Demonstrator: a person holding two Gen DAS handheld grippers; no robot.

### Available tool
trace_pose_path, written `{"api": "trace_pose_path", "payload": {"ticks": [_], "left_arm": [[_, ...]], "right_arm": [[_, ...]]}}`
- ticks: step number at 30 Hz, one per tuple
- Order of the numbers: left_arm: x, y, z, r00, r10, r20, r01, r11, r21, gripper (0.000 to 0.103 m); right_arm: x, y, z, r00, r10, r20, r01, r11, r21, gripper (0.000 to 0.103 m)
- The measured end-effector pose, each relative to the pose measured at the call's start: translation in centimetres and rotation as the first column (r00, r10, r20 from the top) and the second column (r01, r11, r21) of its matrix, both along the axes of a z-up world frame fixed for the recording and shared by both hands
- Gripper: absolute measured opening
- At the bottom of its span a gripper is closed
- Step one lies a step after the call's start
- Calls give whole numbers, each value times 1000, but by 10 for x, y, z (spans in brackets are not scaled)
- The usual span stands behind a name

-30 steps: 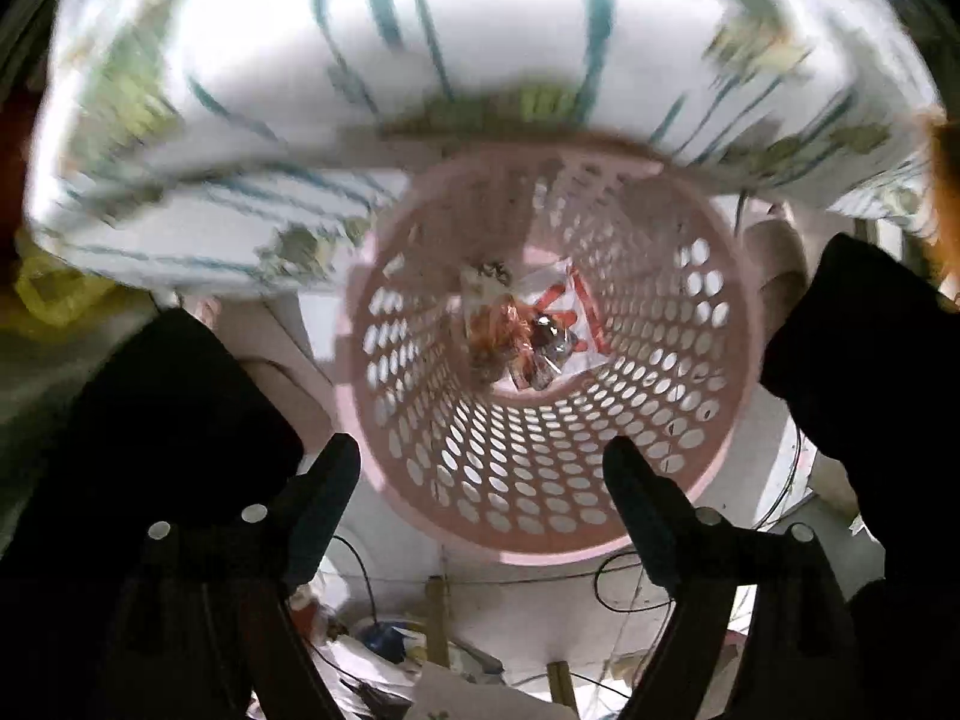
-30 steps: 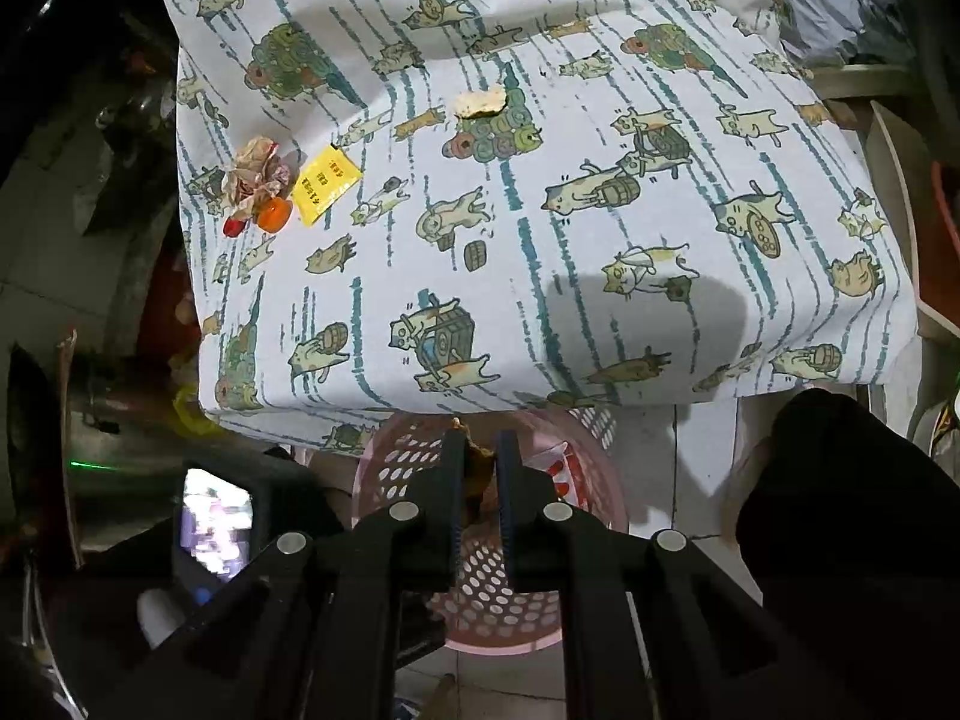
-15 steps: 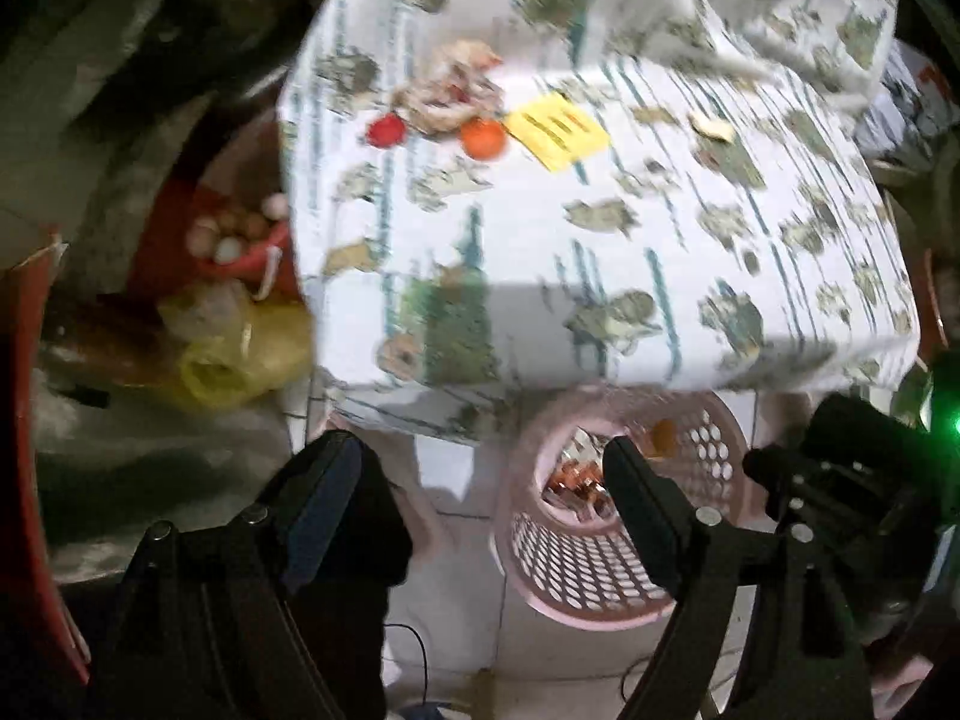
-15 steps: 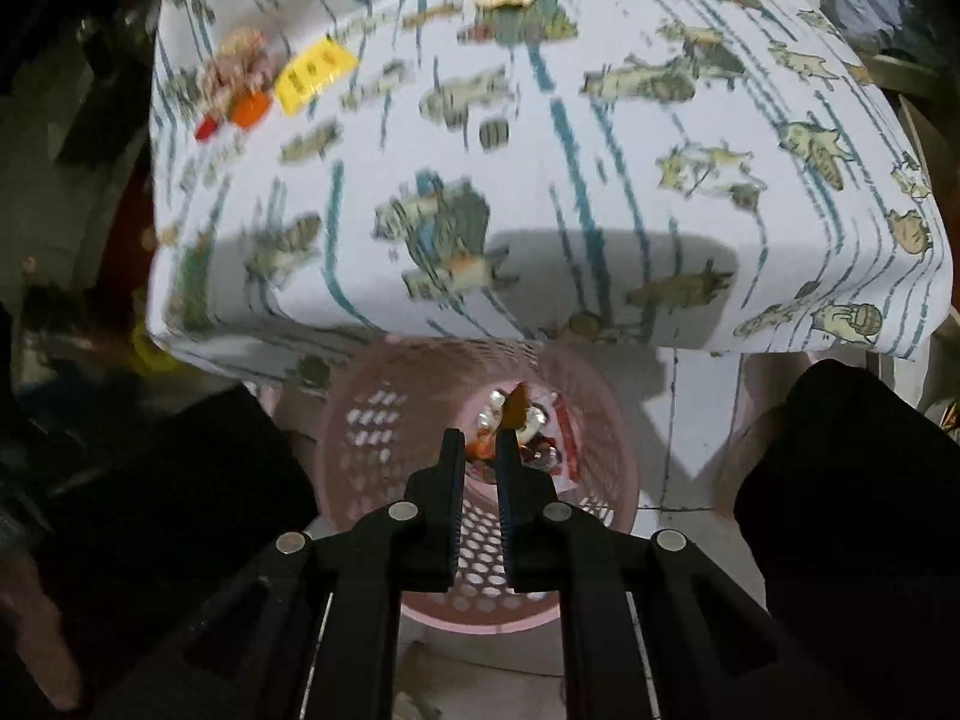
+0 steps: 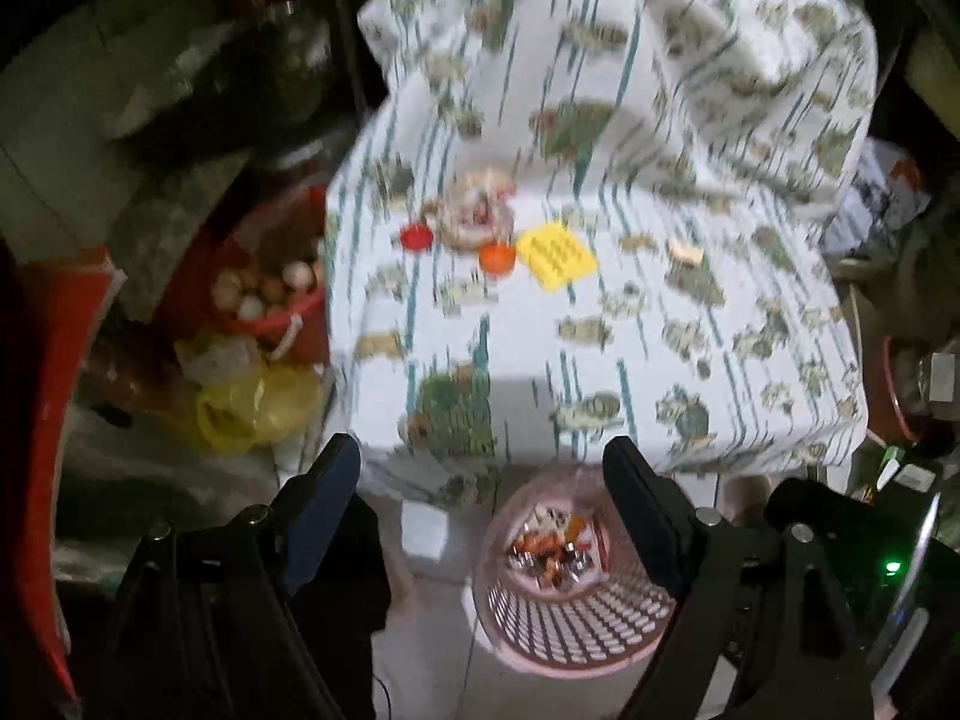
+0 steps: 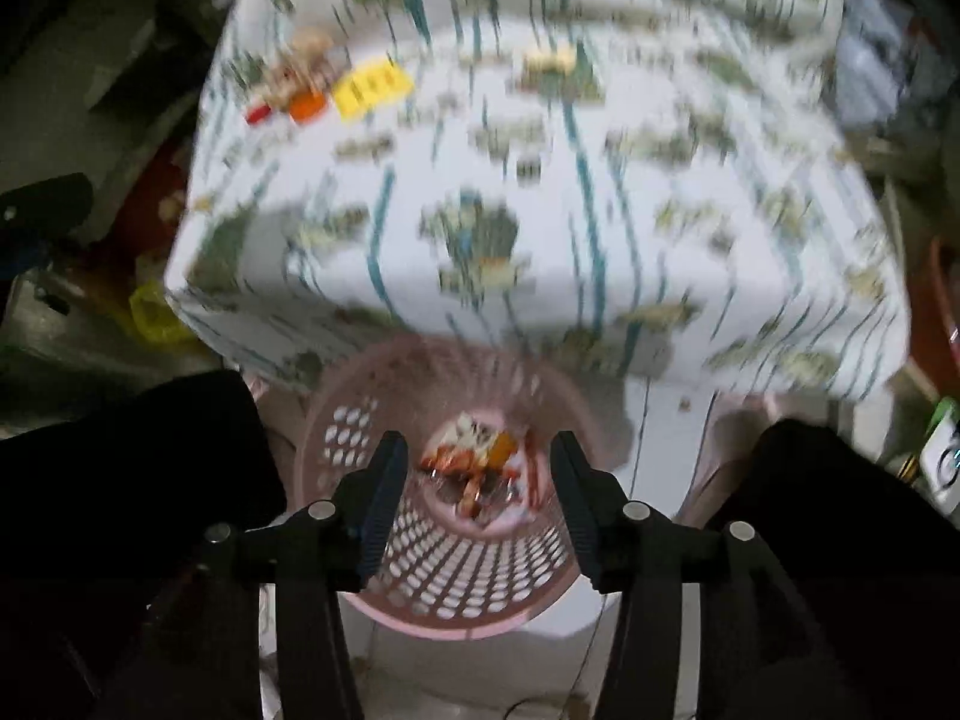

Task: Collect trash
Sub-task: 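Raise both grippers from the basket back toward the table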

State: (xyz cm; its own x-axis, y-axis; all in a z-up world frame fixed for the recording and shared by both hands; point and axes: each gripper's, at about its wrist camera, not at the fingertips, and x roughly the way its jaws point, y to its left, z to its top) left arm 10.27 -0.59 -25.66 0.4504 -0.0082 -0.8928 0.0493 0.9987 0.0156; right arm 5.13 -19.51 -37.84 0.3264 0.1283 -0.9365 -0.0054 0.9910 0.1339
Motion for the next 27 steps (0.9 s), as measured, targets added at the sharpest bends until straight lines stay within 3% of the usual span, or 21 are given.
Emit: {"api": "trace_pose_path", "payload": {"ticks": [9,16,22,27], "left_arm": [[-7,7,35,986,16,167,-12,1000,-26,82],[-25,19,72,925,44,376,-27,998,-50,97],[-20,26,101,907,22,420,-1,999,-50,101],[8,24,126,899,2,439,23,998,-50,103]], "right_arm": [[1,-16,59,977,-57,207,64,998,-27,53],[0,-24,96,940,-91,329,104,994,-24,56],[5,-37,134,901,-135,412,146,989,7,61],[28,-42,172,876,-115,468,145,989,-29,64]]}}
